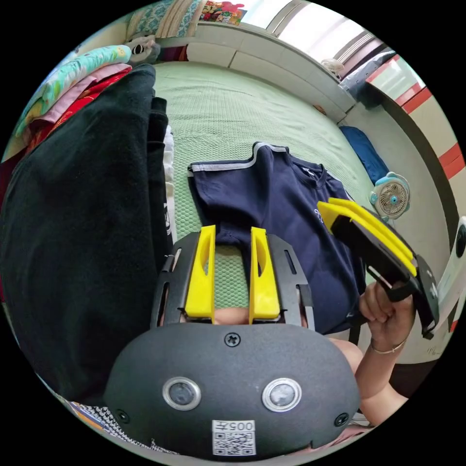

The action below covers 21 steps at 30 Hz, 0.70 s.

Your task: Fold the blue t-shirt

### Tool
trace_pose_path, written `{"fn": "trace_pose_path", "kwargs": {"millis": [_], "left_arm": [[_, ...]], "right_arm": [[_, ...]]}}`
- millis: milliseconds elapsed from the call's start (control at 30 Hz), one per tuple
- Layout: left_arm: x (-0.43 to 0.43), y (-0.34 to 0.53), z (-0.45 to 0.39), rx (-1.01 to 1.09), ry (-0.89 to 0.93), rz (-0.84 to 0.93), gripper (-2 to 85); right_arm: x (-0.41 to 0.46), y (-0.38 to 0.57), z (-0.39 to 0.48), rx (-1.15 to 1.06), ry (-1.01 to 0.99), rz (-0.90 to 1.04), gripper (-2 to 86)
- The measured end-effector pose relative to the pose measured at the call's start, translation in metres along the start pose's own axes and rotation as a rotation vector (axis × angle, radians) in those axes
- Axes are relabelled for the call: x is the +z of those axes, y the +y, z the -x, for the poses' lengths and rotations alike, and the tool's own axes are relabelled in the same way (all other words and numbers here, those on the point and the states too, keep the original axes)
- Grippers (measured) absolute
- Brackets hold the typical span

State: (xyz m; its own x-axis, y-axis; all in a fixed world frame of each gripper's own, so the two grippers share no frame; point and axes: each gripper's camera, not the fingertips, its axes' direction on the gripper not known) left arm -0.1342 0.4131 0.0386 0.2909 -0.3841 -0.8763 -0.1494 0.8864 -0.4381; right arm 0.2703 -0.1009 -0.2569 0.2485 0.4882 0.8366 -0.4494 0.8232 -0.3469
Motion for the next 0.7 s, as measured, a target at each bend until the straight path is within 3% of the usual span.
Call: {"fn": "trace_pose_path", "kwargs": {"millis": [233,700], "left_arm": [[0.04,-0.03,0.015,0.022,-0.018,0.014,13.0],[0.09,-0.055,0.023,0.028,-0.161,0.154,3.8]], "right_arm": [[0.038,0.005,0.001,0.01,0.009,0.089,8.4],[0.038,-0.02,-0.01,0.057,-0.064,0.055,7.2]]}}
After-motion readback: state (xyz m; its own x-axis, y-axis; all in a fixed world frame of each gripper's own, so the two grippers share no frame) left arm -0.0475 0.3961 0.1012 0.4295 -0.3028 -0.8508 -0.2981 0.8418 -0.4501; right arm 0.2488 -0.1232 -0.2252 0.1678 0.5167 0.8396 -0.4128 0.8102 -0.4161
